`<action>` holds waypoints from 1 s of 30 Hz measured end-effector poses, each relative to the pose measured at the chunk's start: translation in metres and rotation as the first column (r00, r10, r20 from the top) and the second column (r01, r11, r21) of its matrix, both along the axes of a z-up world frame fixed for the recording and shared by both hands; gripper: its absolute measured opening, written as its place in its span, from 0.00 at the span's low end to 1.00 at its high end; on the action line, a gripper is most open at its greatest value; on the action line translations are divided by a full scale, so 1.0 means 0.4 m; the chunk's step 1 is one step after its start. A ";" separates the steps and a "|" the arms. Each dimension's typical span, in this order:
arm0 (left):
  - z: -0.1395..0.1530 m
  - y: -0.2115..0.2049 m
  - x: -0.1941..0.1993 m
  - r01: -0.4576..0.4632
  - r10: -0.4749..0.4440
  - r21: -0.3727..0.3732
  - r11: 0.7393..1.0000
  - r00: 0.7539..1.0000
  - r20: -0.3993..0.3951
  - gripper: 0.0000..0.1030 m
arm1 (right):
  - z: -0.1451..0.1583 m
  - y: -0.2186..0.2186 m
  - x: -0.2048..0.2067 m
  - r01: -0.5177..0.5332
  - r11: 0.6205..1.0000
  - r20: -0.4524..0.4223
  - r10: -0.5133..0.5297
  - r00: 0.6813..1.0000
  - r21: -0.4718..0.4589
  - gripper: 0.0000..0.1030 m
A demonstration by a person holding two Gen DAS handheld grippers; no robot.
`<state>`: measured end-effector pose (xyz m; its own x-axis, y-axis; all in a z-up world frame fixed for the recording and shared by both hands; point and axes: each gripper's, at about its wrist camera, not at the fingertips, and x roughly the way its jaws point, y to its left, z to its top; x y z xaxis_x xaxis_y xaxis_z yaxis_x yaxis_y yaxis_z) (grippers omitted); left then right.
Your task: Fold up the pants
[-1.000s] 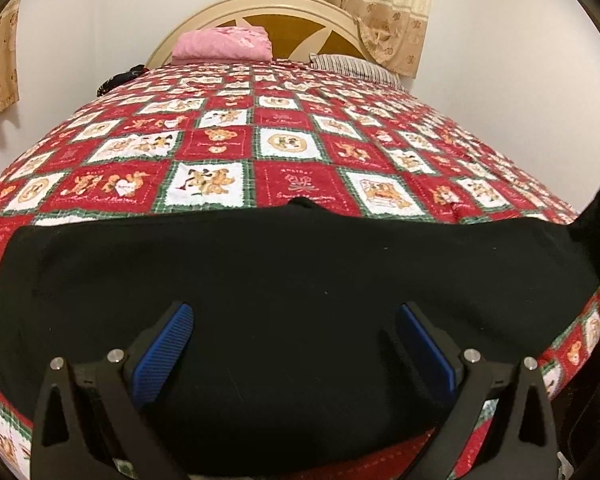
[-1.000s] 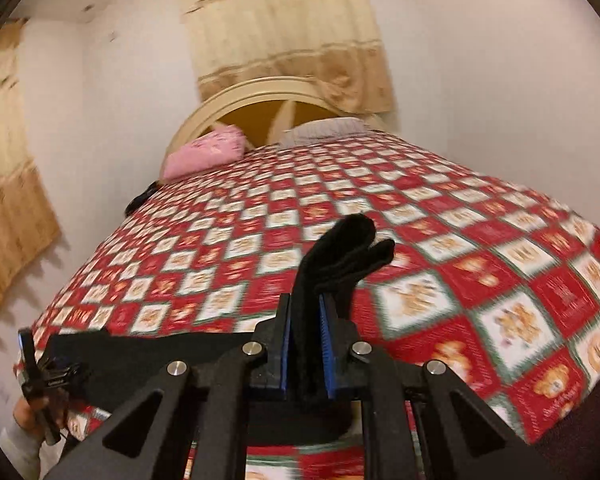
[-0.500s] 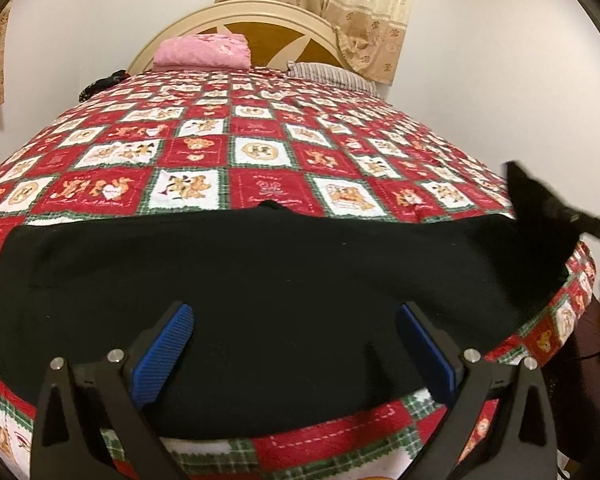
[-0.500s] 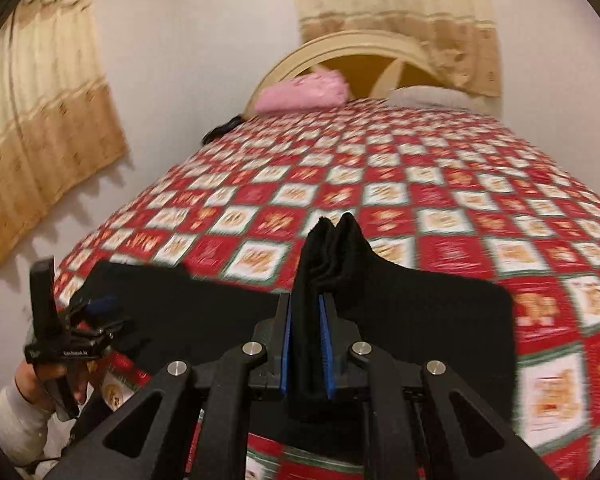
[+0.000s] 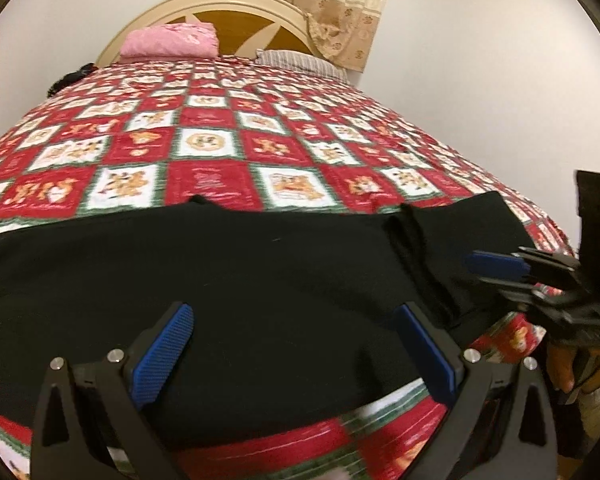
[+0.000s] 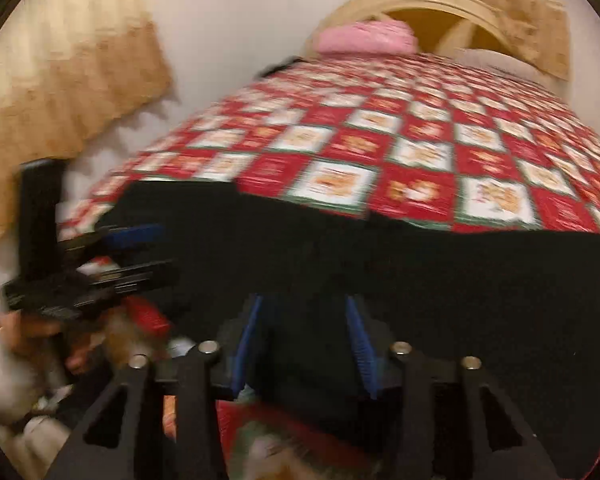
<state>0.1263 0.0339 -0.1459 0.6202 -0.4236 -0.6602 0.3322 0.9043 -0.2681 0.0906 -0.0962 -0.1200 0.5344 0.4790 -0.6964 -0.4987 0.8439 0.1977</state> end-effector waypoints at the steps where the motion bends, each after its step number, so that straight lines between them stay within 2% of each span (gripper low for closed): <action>1: 0.003 -0.016 0.003 0.018 -0.018 -0.015 1.000 1.000 -0.002 1.00 | 0.013 -0.006 -0.019 -0.012 1.000 0.024 0.012 1.000 0.002 0.45; 4: 0.009 -0.066 0.013 0.072 -0.073 -0.045 0.996 0.997 -0.010 1.00 | 0.050 -0.046 -0.056 -0.013 1.000 0.088 0.014 0.996 -0.010 0.46; 6: 0.012 -0.110 0.022 0.110 -0.111 -0.053 0.993 0.994 -0.013 1.00 | 0.071 -0.102 -0.071 0.033 0.999 0.133 -0.035 0.990 0.020 0.50; 7: 0.013 -0.128 0.024 0.124 -0.125 -0.054 0.991 0.992 -0.016 0.98 | 0.077 -0.126 -0.072 0.061 0.997 0.154 -0.066 0.986 0.037 0.53; 9: 0.011 -0.176 0.039 0.175 -0.178 -0.068 0.982 0.983 -0.039 0.88 | 0.085 -0.187 -0.080 0.161 0.984 0.199 -0.172 0.965 0.071 0.57; 13: -0.006 -0.254 0.075 0.228 -0.230 -0.033 0.973 0.970 -0.082 0.74 | 0.076 -0.284 -0.086 0.276 0.946 0.190 -0.306 0.933 0.170 0.57; 16: -0.022 -0.289 0.105 0.233 -0.236 -0.039 0.972 0.965 -0.115 0.73 | 0.069 -0.315 -0.090 0.311 0.927 0.195 -0.352 0.916 0.209 0.57; 19: -0.032 -0.301 0.124 0.211 -0.218 -0.067 0.975 0.966 -0.137 0.71 | 0.065 -0.327 -0.096 0.310 0.930 0.207 -0.349 0.914 0.200 0.57; 21: -0.028 -0.310 0.123 0.220 -0.227 -0.068 0.973 0.964 -0.135 0.41 | 0.060 -0.335 -0.100 0.316 0.926 0.215 -0.358 0.909 0.205 0.57; 22: -0.026 -0.311 0.123 0.225 -0.234 -0.073 0.972 0.962 -0.143 0.18 | 0.058 -0.340 -0.099 0.316 0.925 0.213 -0.359 0.909 0.213 0.57; 23: -0.021 -0.306 0.120 0.221 -0.232 -0.089 0.971 0.962 -0.141 0.13 | 0.056 -0.345 -0.098 0.318 0.923 0.217 -0.363 0.906 0.219 0.57; 30: 0.081 -0.216 0.098 0.209 -0.229 -0.176 0.962 0.969 -0.098 0.11 | 0.064 -0.382 -0.110 0.354 0.893 0.248 -0.423 0.872 0.277 0.62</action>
